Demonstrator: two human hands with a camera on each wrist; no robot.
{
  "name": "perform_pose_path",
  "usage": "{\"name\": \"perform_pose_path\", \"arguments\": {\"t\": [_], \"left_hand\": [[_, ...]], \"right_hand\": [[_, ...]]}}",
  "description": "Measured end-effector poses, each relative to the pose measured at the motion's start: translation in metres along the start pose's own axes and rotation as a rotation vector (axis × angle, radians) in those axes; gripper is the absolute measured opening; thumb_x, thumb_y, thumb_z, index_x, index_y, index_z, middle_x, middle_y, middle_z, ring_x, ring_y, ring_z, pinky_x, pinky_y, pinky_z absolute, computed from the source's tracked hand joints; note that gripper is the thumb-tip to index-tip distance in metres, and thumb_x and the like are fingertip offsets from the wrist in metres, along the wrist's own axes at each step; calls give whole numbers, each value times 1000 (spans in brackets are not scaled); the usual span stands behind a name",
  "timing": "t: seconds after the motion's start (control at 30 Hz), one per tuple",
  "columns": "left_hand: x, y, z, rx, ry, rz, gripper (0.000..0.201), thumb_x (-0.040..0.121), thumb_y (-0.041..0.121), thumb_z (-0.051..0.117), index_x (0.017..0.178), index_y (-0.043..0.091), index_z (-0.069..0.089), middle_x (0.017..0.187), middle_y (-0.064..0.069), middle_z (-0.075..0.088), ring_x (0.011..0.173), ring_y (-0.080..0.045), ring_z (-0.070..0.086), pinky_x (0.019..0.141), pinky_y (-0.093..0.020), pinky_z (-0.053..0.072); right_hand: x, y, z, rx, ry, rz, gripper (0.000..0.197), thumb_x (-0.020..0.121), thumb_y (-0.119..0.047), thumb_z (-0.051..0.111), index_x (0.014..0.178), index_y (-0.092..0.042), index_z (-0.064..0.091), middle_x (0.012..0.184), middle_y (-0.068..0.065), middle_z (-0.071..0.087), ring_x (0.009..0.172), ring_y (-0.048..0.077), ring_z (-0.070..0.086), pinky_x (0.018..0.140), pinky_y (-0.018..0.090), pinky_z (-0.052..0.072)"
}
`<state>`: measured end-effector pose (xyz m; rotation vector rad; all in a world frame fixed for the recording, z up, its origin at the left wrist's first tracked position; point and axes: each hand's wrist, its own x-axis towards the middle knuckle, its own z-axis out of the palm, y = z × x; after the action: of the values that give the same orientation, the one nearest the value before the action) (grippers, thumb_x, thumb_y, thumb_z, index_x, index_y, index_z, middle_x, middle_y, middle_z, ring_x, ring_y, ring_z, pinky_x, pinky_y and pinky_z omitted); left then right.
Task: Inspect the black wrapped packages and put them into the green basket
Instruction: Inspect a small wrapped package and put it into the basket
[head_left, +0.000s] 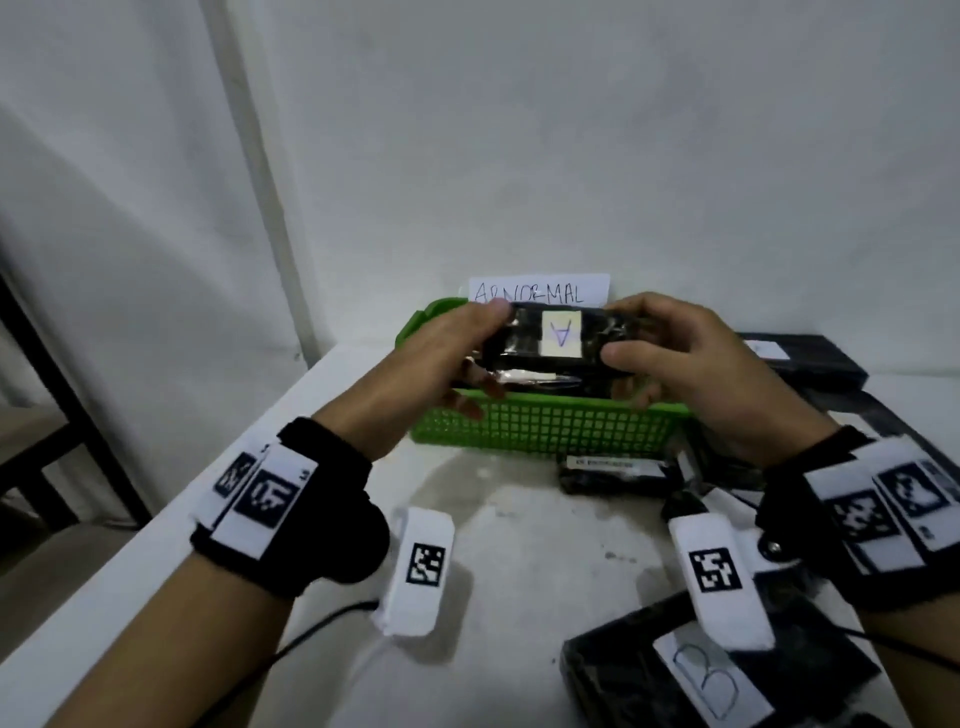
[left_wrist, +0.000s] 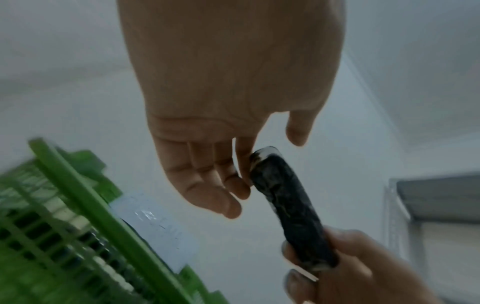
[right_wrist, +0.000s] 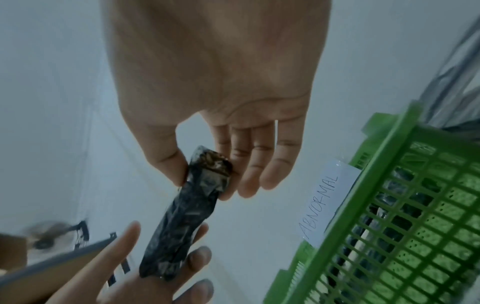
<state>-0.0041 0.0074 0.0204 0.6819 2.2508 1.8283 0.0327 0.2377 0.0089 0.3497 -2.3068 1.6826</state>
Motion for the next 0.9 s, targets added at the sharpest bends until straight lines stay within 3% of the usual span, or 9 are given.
{"name": "perform_pose_path", "arguments": {"t": [0.1, 0.2, 0.33, 0.4, 0.47, 0.57, 0.7, 0.77, 0.9], "left_hand": [[20, 0, 27, -57, 7, 136, 30, 96, 23, 60, 123, 12, 57, 97, 1, 71, 77, -14, 68, 59, -26, 53], [42, 5, 55, -103, 11, 162, 26, 96, 15, 62, 121, 12, 56, 98, -4, 71, 77, -18, 69, 57, -26, 52], [63, 11, 83, -73, -81, 148, 15, 95, 24, 63, 103, 11, 63, 87, 5, 70, 75, -9, 65, 64, -27, 52], [64, 9, 95, 0, -156, 163, 23, 92, 34, 64, 99, 13, 67, 95, 7, 72, 86, -9, 67, 71, -29, 53], [59, 8, 105, -15, -160, 206, 31, 86, 37, 69, 112, 21, 65, 107, 4, 73, 95, -17, 70, 71, -29, 54], [54, 6, 113, -104, -149, 241, 49, 85, 24, 74, 130, 25, 53, 108, 1, 73, 81, -19, 74, 65, -26, 53], [52, 9, 107, -292, -72, 255, 41, 89, 1, 68, 124, 17, 55, 105, -9, 70, 77, -23, 74, 68, -29, 60], [53, 7, 100, -461, -29, 204, 37, 89, -3, 65, 121, 11, 51, 100, -11, 72, 81, -26, 74, 65, -26, 59], [53, 4, 97, -422, -45, 146, 45, 90, 6, 66, 127, 6, 42, 97, -10, 75, 78, -30, 74, 63, -30, 61]], "right_hand": [[-2, 4, -18, 72, 51, 29, 21, 94, -5, 62, 115, -7, 63, 91, 8, 70, 67, 19, 64, 52, 25, 52], [-6, 7, -35, 110, 138, 56, 20, 96, -7, 59, 116, -9, 62, 97, 8, 71, 68, 19, 66, 54, 26, 53], [-11, 8, -58, 217, 396, 62, 23, 95, -10, 62, 117, -15, 58, 88, -2, 74, 79, 19, 71, 68, 37, 57], [-14, 5, -68, 257, 479, 48, 17, 94, -12, 64, 109, -17, 58, 80, -4, 73, 73, 15, 69, 63, 32, 56], [-17, 1, -72, 182, 444, 3, 11, 92, -11, 67, 98, -19, 61, 77, -6, 73, 66, 10, 67, 61, 27, 54], [-21, -4, -68, -17, 295, -65, 11, 90, -15, 72, 100, -17, 68, 89, -2, 77, 79, 14, 73, 72, 25, 57], [-22, -3, -68, -82, 196, -9, 43, 81, -36, 73, 121, -22, 66, 110, 1, 75, 93, 15, 74, 75, 26, 58], [-22, -1, -70, -72, 162, 73, 52, 77, -38, 74, 124, -21, 63, 109, 1, 76, 93, 12, 74, 72, 25, 56], [-20, 2, -67, 44, 215, 101, 21, 90, -19, 71, 110, -15, 66, 98, 7, 77, 83, 27, 73, 78, 45, 60]]}}
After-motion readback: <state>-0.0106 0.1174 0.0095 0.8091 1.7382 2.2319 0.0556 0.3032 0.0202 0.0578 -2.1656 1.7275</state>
